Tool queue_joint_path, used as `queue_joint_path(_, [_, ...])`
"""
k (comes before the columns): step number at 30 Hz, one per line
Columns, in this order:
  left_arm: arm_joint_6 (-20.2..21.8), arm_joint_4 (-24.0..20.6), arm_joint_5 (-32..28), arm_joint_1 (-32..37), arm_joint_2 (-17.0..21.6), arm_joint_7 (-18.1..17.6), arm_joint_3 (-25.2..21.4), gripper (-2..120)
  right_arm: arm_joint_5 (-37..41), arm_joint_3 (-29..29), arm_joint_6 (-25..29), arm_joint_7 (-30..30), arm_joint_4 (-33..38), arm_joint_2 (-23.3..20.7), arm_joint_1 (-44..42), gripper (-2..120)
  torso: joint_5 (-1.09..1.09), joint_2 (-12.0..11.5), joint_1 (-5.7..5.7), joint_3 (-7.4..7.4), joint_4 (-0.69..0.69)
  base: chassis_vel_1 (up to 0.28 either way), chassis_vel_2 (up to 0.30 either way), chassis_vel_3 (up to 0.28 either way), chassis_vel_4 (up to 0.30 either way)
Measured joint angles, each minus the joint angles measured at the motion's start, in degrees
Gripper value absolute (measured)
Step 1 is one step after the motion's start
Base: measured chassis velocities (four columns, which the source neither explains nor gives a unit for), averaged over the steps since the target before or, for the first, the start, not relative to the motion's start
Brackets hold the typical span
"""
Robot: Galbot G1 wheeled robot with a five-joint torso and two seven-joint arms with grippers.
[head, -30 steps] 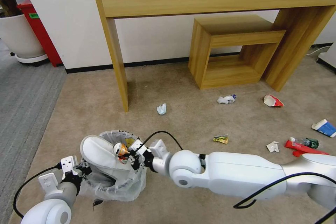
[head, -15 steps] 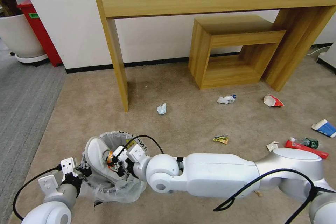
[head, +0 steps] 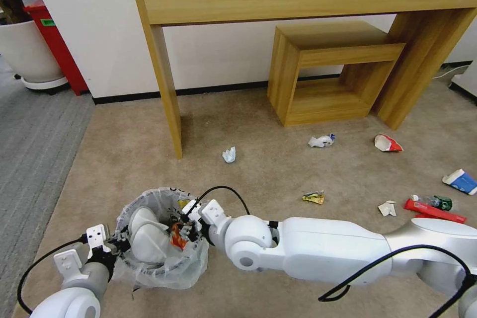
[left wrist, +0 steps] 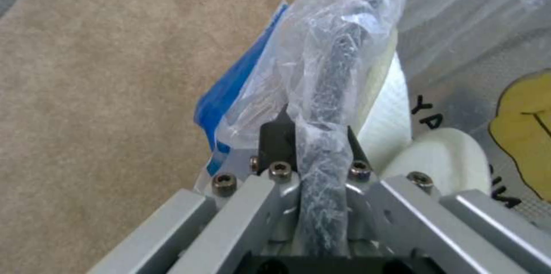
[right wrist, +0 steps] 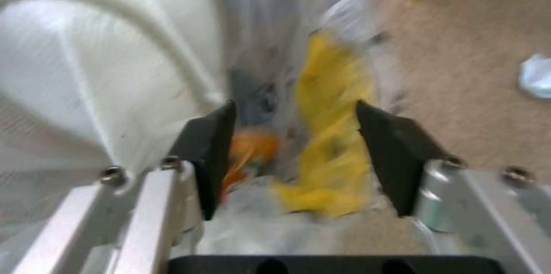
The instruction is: Pick up the trash bin and place the garbage on the floor into it.
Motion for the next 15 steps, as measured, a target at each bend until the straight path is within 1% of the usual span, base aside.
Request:
queue_joint_path(1, [0.0,0.0,0.0,0.0,0.0,0.0,0.0,1,0.0,0.0,0.0,0.0,0.0,0.0,0.0,62,0.0,0.0,0.0,0.0,0.0,0.0,0.0,0.0,0.0])
queue_joint_path(4, [-0.08,-0.39,0.82,0.59,-0.58,0.2,0.07,1,-1.36,3.66,0.91,-0.43,1.77,-1.81,-0.74,78,-0.01,0.0,0.0,0.0,0.0,0.0,0.0,0.0,0.0])
queue_joint_path(5, [-0.08,-0.39,0.82,0.59,-0.58,0.2,0.07,1,-1.36,3.66,0.91,-0.43,1.77,-1.81,-0.74,78,-0.01,0.0,0.0,0.0,0.0,0.0,0.0,0.0,0.0])
queue_joint_path(7, [-0.14,-1.06,1.24,1.12,-1.03,0.46,-0.06,1,-2.46,7.03,2.69,-1.56,2.61,-1.93,-1.41,86,0.0,0.0,0.0,0.0,0.0,0.0,0.0,0.0,0.0])
queue_joint_path(8, [-0.17,-1.26,1.45,1.35,-1.22,0.47,-0.14,1,-3.22,8.03,3.91,-2.36,2.73,-1.84,-1.73,91,0.0,0.0,0.0,0.0,0.01,0.0,0.0,0.0,0.0])
queue_joint_path(9, [-0.17,-1.26,1.45,1.35,-1.22,0.47,-0.14,1,-3.22,8.03,3.91,-2.36,2.73,-1.84,-1.73,91,0.0,0.0,0.0,0.0,0.01,0.0,0.0,0.0,0.0])
queue_joint_path(10, [-0.18,-1.39,1.64,1.54,-1.38,0.52,-0.15,1,-4.51,9.27,5.48,-3.41,2.72,-1.79,-2.27,96,-0.01,0.0,0.0,0.0,0.01,0.0,0.0,0.0,0.0])
queue_joint_path(11, [-0.27,-1.45,1.8,1.64,-1.49,0.59,-0.15,1,-6.05,10.58,6.79,-4.45,2.66,-1.84,-2.93,99,0.0,0.0,0.0,0.0,0.01,0.0,0.0,0.0,0.0])
queue_joint_path(12, [-0.27,-1.45,1.8,1.64,-1.49,0.59,-0.15,1,-6.05,10.58,6.79,-4.45,2.66,-1.84,-2.93,99,0.0,0.0,0.0,0.0,0.01,0.0,0.0,0.0,0.0])
queue_joint_path(13, [-0.31,-1.47,1.86,1.72,-1.51,0.61,-0.17,1,-7.09,11.8,7.6,-5.23,2.66,-2.02,-3.5,100,-0.01,0.0,0.0,0.0,0.01,0.0,0.0,0.0,0.0])
queue_joint_path(14, [-0.31,-1.47,1.87,1.76,-1.51,0.63,-0.22,1,-7.76,13.38,8.13,-5.73,2.76,-2.29,-4.2,100,0.0,0.0,0.0,0.0,0.01,0.0,0.0,0.0,0.0])
queue_joint_path(15, [-0.31,-1.47,1.87,1.8,-1.36,0.67,-0.29,1,-8.73,16.42,9.12,-6.36,3.12,-2.98,-5.49,100,0.0,0.0,0.0,0.0,0.01,0.0,0.0,0.0,0.0])
